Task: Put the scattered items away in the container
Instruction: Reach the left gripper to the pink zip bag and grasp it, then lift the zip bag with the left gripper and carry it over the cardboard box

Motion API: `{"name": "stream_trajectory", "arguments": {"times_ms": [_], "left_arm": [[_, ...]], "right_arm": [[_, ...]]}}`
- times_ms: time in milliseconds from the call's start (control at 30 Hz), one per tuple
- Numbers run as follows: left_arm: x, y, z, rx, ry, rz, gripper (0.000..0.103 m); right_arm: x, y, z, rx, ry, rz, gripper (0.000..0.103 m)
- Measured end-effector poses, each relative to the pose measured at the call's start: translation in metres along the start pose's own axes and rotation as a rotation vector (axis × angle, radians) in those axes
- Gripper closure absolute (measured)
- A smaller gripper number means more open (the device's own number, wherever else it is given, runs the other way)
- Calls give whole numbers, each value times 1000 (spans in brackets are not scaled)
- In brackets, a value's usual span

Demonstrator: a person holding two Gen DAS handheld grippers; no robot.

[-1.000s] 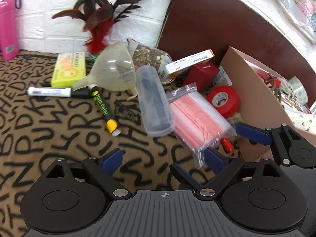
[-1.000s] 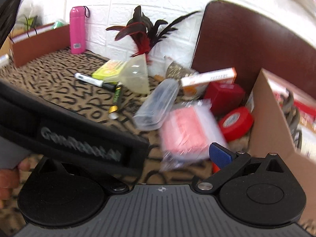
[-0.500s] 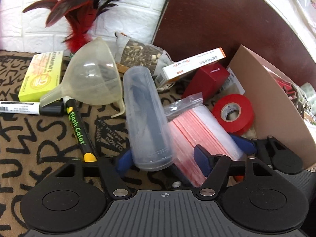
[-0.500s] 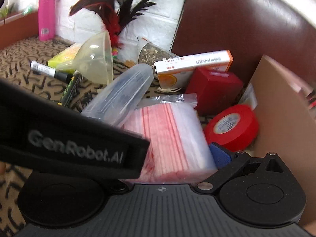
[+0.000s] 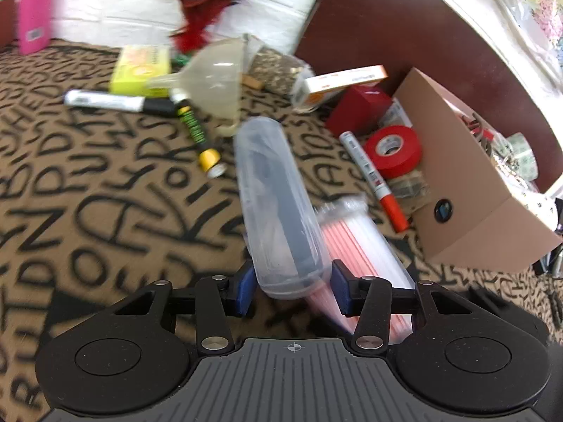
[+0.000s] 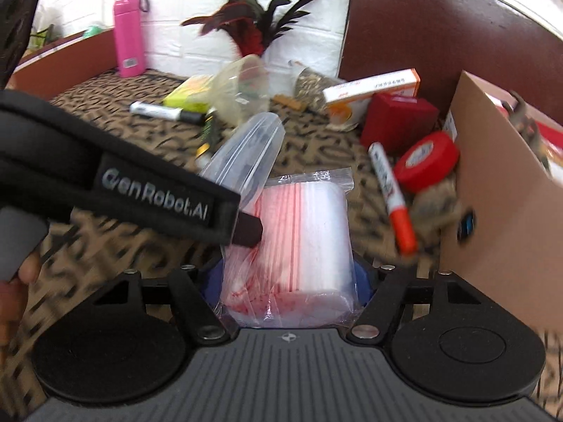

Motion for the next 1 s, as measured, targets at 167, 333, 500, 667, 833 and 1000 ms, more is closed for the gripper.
{"name": "stream_trajectory", "arguments": {"times_ms": [167,333,500,667,833,1000], "left_arm": [[-25,20,4,-20,-31,8,32],[-43,53,-11,39,-10,53,23],[-48,78,-21,49,25,79,20],[-49,88,-30,83,61,97,23],[-48,86,-36,83,133,120,52],[-44,83,-33,81,116,112,44]], "right_arm": [[-29,30,17,32,-38,10,29],[-51,54,25,88,-45,9,24],[-68,68,32,106,-43,11,21],[-85,84,34,130,-109,24,17],[-101,92,13,238,-176,18,18],[-119,90,-7,310,-259,-9,18]]}}
Point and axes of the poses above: each gripper's, at about its wrist camera, not at the fingertips, and x roughly the way its jaws point, z to its left, y to its underside, the point moved 6 cm from there along x, roughly the way its jaws point, and after that the axes turned 3 degrees about z, right-handed, at the moved point
